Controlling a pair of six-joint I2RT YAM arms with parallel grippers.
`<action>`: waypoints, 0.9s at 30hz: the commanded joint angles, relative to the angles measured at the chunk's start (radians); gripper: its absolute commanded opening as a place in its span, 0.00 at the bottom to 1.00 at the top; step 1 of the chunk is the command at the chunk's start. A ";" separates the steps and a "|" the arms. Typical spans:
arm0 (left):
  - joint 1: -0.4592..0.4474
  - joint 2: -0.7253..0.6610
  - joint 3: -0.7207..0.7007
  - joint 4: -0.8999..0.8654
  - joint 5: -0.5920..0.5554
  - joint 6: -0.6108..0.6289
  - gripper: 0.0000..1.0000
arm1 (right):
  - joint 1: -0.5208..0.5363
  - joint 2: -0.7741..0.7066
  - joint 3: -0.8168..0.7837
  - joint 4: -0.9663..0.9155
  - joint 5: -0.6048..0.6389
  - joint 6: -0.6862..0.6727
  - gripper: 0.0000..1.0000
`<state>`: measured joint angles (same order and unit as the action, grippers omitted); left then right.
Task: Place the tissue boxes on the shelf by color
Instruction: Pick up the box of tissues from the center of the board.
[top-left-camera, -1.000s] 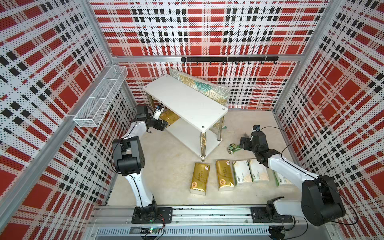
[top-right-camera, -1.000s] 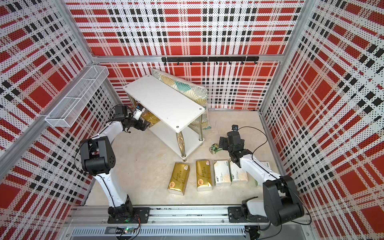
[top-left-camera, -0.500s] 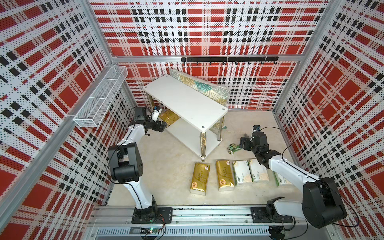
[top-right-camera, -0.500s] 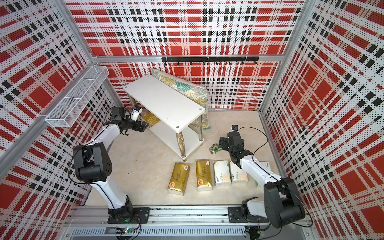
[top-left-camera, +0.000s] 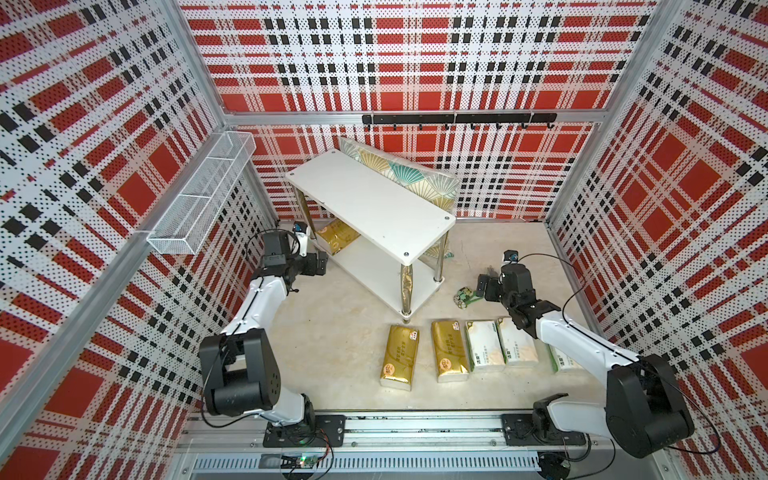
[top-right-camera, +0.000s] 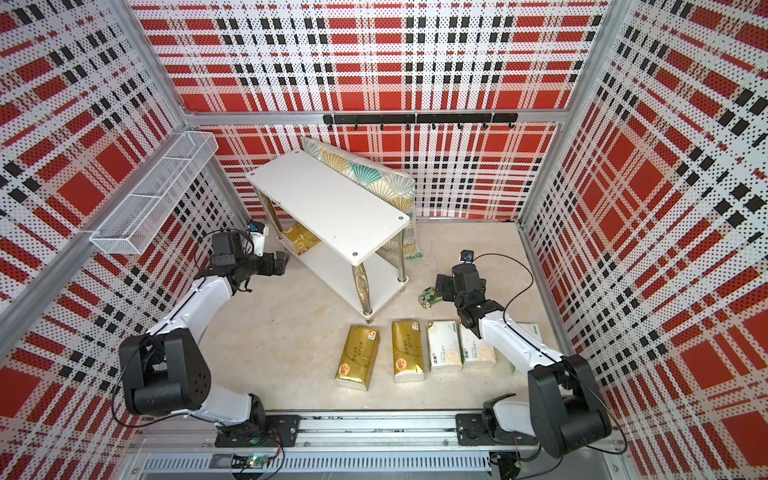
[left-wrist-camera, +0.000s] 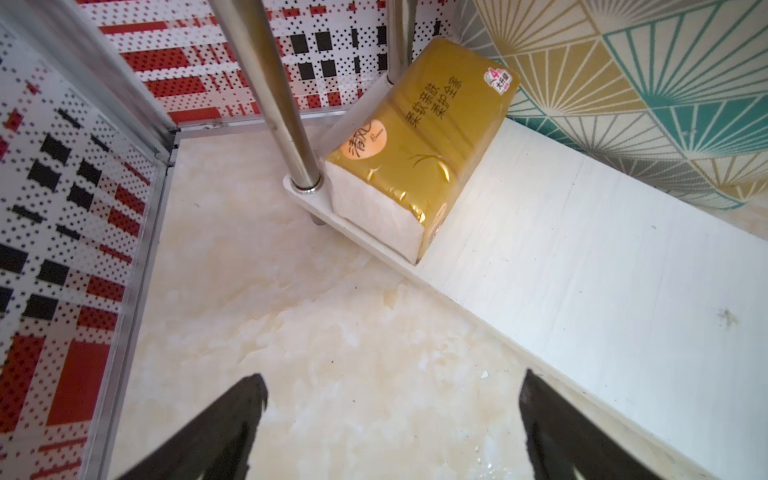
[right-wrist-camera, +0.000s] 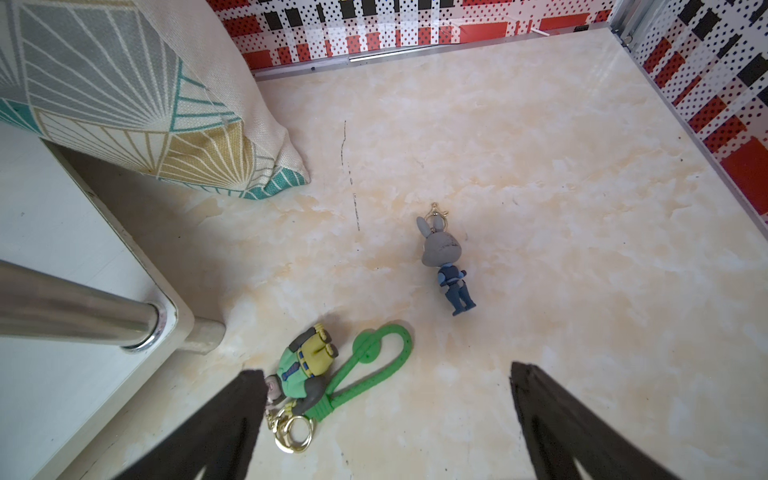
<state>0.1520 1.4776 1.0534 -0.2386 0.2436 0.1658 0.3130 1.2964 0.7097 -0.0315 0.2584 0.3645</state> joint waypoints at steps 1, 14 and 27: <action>-0.030 -0.075 -0.073 0.036 -0.071 -0.136 0.99 | 0.013 -0.007 0.012 0.024 0.027 0.014 1.00; -0.369 -0.356 -0.289 0.009 -0.414 -0.562 1.00 | 0.018 0.017 0.013 0.041 0.041 0.026 1.00; -0.715 -0.477 -0.470 -0.039 -0.563 -0.811 1.00 | 0.031 0.015 -0.014 0.041 0.058 0.036 1.00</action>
<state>-0.4896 1.0187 0.6167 -0.2657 -0.2604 -0.5430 0.3340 1.3094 0.7094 -0.0040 0.2974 0.3908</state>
